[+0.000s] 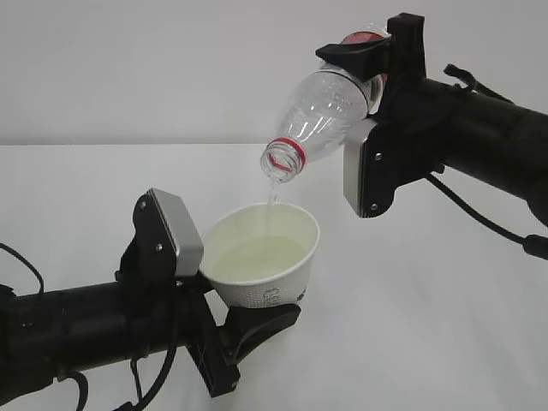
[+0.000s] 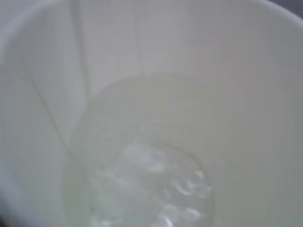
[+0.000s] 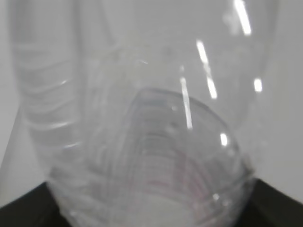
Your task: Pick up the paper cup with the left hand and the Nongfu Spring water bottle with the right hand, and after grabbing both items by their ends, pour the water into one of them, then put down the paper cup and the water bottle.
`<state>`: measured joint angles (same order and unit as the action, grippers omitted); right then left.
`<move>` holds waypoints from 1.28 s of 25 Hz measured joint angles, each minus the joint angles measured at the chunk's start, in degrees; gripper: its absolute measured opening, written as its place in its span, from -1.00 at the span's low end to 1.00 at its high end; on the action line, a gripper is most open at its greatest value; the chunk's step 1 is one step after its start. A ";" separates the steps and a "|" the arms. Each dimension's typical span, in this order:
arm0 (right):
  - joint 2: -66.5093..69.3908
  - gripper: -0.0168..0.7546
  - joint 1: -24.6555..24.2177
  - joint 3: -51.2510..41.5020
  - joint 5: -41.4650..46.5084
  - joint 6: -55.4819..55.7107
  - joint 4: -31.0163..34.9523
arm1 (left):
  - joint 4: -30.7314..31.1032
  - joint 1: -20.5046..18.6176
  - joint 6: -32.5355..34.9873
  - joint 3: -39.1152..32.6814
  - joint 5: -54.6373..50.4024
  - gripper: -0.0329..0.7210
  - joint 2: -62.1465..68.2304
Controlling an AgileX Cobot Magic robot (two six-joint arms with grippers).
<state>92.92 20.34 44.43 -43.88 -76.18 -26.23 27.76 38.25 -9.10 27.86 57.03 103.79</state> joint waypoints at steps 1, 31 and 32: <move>0.00 0.37 0.00 0.00 0.00 -0.41 0.00 | 0.00 0.00 0.00 0.00 0.00 0.39 0.00; 0.00 0.37 0.00 0.00 0.00 -0.94 0.00 | 0.00 0.00 0.00 0.00 0.00 0.39 0.00; 0.00 0.37 0.00 0.00 0.00 -0.94 0.00 | 0.00 0.00 0.00 0.00 0.00 0.39 0.00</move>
<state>92.92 20.34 44.43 -43.88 -77.12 -26.23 27.76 38.25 -9.10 27.86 57.03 103.79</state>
